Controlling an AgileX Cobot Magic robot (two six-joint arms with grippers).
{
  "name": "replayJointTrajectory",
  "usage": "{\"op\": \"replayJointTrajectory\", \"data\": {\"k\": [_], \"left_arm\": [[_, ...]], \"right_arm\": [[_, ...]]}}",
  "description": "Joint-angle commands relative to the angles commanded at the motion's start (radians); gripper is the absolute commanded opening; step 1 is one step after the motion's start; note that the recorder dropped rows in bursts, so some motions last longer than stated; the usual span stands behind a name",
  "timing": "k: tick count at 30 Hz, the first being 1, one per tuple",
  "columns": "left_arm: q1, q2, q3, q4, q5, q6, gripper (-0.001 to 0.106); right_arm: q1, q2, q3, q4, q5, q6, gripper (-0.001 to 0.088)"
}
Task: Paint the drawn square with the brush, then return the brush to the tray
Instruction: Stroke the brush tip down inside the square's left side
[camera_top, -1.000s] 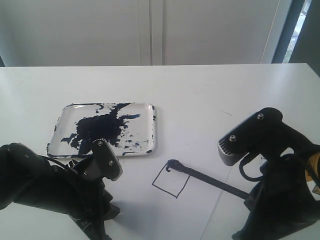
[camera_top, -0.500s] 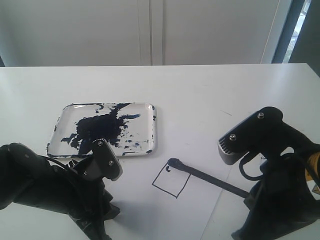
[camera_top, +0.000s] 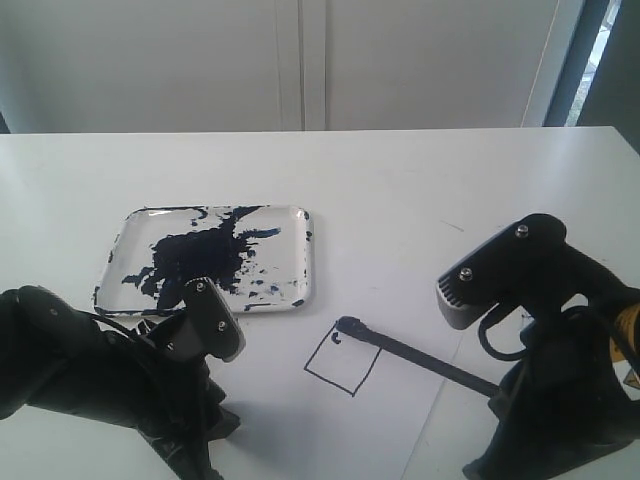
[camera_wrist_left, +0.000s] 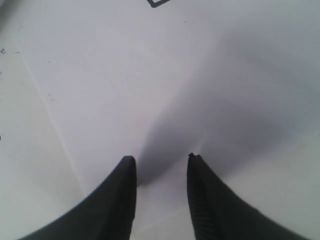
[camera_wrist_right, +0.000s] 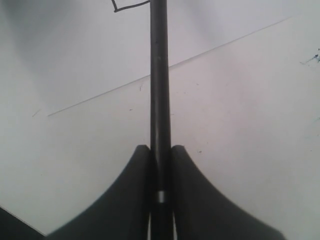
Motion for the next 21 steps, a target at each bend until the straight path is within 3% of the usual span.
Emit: {"op": "replayJointTrajectory", "data": {"k": [15, 21], "left_arm": [[0.000, 0.000, 0.000, 0.000, -0.004, 0.000, 0.041], [0.000, 0.000, 0.000, 0.000, -0.008, 0.000, 0.041]], "right_arm": [[0.000, 0.028, 0.000, 0.035, 0.015, -0.010, 0.0000], [0.000, 0.028, 0.000, 0.134, 0.015, -0.082, 0.0000]]}}
